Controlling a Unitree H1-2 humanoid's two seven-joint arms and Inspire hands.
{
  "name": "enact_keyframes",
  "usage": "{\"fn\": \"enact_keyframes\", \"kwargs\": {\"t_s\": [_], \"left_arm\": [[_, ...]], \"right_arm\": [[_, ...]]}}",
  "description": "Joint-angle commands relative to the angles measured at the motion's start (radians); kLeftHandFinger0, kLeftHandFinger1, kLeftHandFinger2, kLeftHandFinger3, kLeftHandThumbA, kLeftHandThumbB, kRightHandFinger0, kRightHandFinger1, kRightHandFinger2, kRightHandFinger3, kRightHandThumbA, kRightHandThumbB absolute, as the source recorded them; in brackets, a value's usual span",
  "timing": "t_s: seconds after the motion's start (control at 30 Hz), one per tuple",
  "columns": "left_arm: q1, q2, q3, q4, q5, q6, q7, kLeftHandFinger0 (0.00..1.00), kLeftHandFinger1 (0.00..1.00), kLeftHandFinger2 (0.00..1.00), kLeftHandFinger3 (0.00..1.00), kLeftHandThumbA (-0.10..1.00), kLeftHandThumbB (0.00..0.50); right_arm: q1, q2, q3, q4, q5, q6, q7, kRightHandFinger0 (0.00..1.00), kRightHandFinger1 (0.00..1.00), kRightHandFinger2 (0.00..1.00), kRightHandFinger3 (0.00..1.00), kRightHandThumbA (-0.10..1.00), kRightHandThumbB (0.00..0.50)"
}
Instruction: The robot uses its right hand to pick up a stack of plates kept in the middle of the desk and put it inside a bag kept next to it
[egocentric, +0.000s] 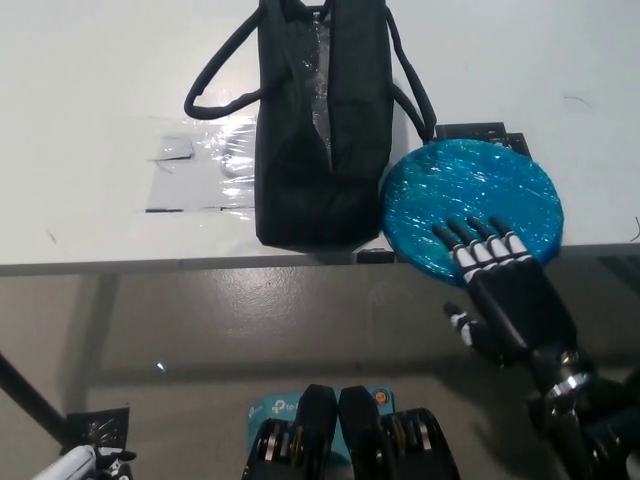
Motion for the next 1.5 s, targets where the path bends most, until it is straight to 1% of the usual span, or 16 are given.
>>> {"fn": "enact_keyframes", "kwargs": {"t_s": [0.0,0.3,0.43,0.6,0.77,0.93,0.97,1.0,1.03,1.07,1.1,1.13,1.17,1.2,1.23,1.47], "left_arm": [[-0.014,0.011,0.019,-0.031,0.030,0.017,-0.042,0.78,0.76,0.88,0.99,0.41,0.000],[-0.023,-0.011,0.036,-0.039,0.054,0.017,-0.079,0.77,0.76,0.88,0.98,0.37,0.000],[-0.035,-0.007,0.035,-0.031,0.056,0.017,-0.087,0.79,0.77,0.89,0.98,0.45,0.000],[-0.042,-0.017,0.051,-0.034,0.055,0.017,-0.106,0.79,0.77,0.89,0.98,0.37,0.000],[-0.027,-0.006,0.040,-0.041,0.065,0.017,-0.109,0.78,0.77,0.89,1.00,0.47,0.000],[-0.012,-0.008,0.049,-0.040,0.057,0.017,-0.101,0.78,0.77,0.88,0.99,0.46,0.000],[-0.013,-0.006,0.050,-0.038,0.051,0.017,-0.097,0.78,0.77,0.88,0.99,0.46,0.000],[-0.012,0.000,0.041,-0.037,0.053,0.017,-0.083,0.76,0.75,0.87,0.97,0.47,0.000],[-0.012,0.000,0.041,-0.038,0.052,0.017,-0.081,0.76,0.75,0.87,0.97,0.47,0.000],[-0.013,-0.008,0.047,-0.034,0.047,0.017,-0.078,0.76,0.75,0.86,0.95,0.48,0.000],[-0.013,-0.008,0.045,-0.034,0.049,0.017,-0.077,0.76,0.74,0.86,0.95,0.48,0.000],[-0.009,-0.006,0.036,-0.042,0.064,0.017,-0.081,0.75,0.74,0.86,0.95,0.50,0.000],[-0.006,-0.012,0.042,-0.042,0.066,0.017,-0.086,0.76,0.76,0.86,0.96,0.49,0.000],[-0.004,-0.013,0.040,-0.043,0.069,0.017,-0.088,0.76,0.76,0.86,0.96,0.49,0.000],[-0.002,-0.018,0.047,-0.048,0.072,0.017,-0.100,0.79,0.77,0.88,0.97,0.43,0.000],[-0.010,-0.012,0.045,-0.036,0.059,0.017,-0.091,0.78,0.76,0.87,0.96,0.48,0.000]], "right_arm": [[-0.071,-0.031,0.003,0.023,-0.077,0.006,0.045,1.00,1.00,1.00,1.00,0.68,0.500],[-0.071,-0.003,-0.016,0.146,-0.078,0.047,-0.010,1.00,1.00,1.00,1.00,0.64,0.500],[-0.075,0.006,-0.020,0.207,-0.079,0.066,-0.021,1.00,1.00,1.00,1.00,0.64,0.500],[-0.058,0.020,-0.025,0.248,-0.053,0.066,-0.041,1.00,1.00,1.00,1.00,0.60,0.500],[-0.039,0.030,-0.019,0.309,-0.099,0.095,-0.127,1.00,1.00,1.00,1.00,0.48,0.500],[-0.118,0.011,-0.021,0.498,-0.123,-0.050,-0.687,1.00,1.00,1.00,1.00,0.17,0.281],[-0.130,0.009,-0.025,0.502,-0.111,-0.083,-0.735,1.00,1.00,1.00,1.00,0.14,0.273],[-0.159,-0.003,-0.028,0.505,-0.085,-0.158,-0.781,0.99,1.00,1.00,1.00,0.04,0.158],[-0.168,-0.008,-0.026,0.491,-0.088,-0.161,-0.771,0.87,1.00,1.00,1.00,0.03,0.171],[-0.199,-0.022,-0.018,0.471,-0.082,-0.205,-0.761,0.07,0.15,0.38,1.00,-0.09,0.017],[-0.211,-0.025,-0.015,0.463,-0.083,-0.215,-0.753,0.01,0.07,0.31,1.00,-0.10,0.021],[-0.221,-0.033,-0.007,0.445,-0.089,-0.223,-0.734,0.00,0.00,0.09,0.83,-0.02,0.080],[-0.232,-0.033,-0.003,0.433,-0.093,-0.215,-0.709,0.00,0.00,0.00,0.61,0.04,0.140],[-0.227,-0.034,-0.003,0.435,-0.092,-0.217,-0.715,0.00,0.00,0.00,0.57,0.05,0.145],[-0.244,-0.032,0.008,0.427,-0.103,-0.214,-0.695,0.00,0.00,0.00,0.33,-0.09,0.162],[-0.235,-0.025,-0.010,0.369,-0.057,-0.206,-0.603,0.00,0.00,0.00,0.15,-0.10,0.148]]}}
